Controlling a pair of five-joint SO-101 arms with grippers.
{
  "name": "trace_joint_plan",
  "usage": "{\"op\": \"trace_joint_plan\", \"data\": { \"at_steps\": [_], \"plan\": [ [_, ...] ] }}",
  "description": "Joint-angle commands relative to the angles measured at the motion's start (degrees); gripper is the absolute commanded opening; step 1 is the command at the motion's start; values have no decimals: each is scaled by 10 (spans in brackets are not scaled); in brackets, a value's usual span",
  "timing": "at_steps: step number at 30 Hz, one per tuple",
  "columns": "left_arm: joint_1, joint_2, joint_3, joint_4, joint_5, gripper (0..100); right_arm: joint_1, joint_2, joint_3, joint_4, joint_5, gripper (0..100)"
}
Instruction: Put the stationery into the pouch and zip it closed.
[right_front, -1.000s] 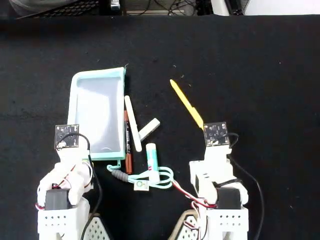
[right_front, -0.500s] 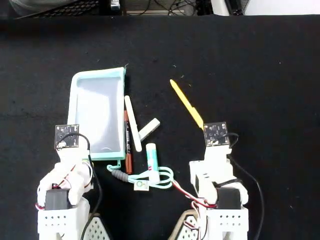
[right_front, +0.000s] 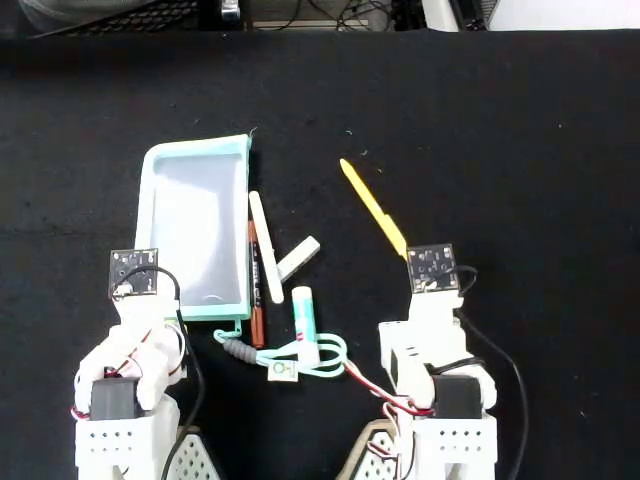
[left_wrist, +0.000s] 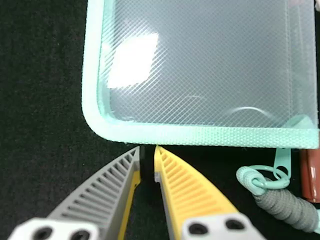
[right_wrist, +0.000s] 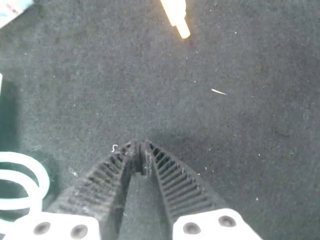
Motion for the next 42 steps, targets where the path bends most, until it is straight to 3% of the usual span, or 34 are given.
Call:
{"op": "trace_joint_plan", "data": {
  "at_steps": [1,8,11,16,18,24,29,33,37,42],
  "plan": [
    [5,3,8,-7,3,69,-6,-35,-3,3,-1,15],
    [6,3,8,-7,3,69,-40,-36,-3,-47,-4,15],
    [5,3,8,-7,3,69,-125,-36,-3,-100,0,15],
    [5,3,8,-7,3,69,-326,-34,-4,-144,2,16],
    [5,3,8,-7,3,69,-369,-34,-4,-156,14,44],
    [6,3,8,-7,3,69,-342,-30,-4,-231,83,257],
    [5,3,8,-7,3,69,-283,-32,-7,-234,86,185],
    [5,3,8,-7,3,69,-339,-29,-33,-164,140,145],
    [5,3,8,-7,3,69,-396,-25,-75,-96,127,178],
    [5,3,8,-7,3,69,-410,72,-109,-106,127,208]
  ]
}}
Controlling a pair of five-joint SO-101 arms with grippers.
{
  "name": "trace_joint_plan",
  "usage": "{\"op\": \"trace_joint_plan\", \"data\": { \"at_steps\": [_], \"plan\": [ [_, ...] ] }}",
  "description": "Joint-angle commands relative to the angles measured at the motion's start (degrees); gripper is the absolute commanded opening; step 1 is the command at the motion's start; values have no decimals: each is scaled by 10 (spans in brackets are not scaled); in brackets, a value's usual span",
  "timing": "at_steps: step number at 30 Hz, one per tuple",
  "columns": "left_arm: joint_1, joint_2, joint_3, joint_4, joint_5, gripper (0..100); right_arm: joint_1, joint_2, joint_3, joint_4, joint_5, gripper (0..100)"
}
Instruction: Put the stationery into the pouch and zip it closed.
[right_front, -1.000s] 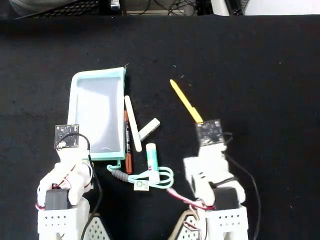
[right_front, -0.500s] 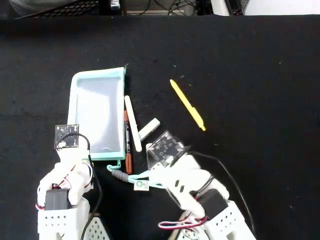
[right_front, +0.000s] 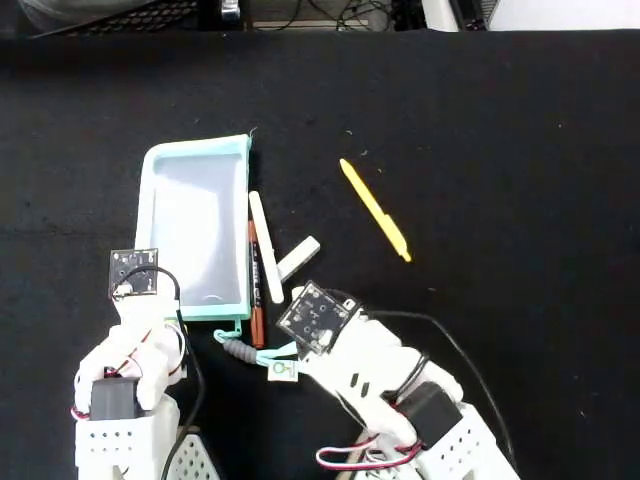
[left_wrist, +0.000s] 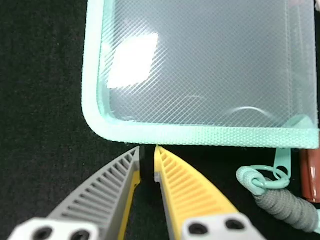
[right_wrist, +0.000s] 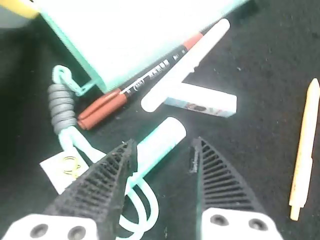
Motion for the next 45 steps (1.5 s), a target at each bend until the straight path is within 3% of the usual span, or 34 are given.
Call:
{"op": "trace_joint_plan", "data": {
  "at_steps": [1,7,17,21,28,32,35,41,45],
  "plan": [
    [5,3,8,-7,3,69,-24,87,-57,-13,-2,211],
    [5,3,8,-7,3,69,-113,354,-193,-91,-8,211],
    [5,3,8,-7,3,69,-112,760,-280,-208,-4,211],
    [5,3,8,-7,3,69,-61,811,-308,-221,-4,211],
    [5,3,8,-7,3,69,101,814,-348,-222,-4,211],
    [5,3,8,-7,3,69,130,813,-356,-215,-4,211],
    [5,3,8,-7,3,69,81,807,-364,-173,-3,211],
    [5,3,8,-7,3,69,-103,735,-353,-81,59,175],
    [5,3,8,-7,3,69,-139,705,-319,-79,66,176]
  ]
}}
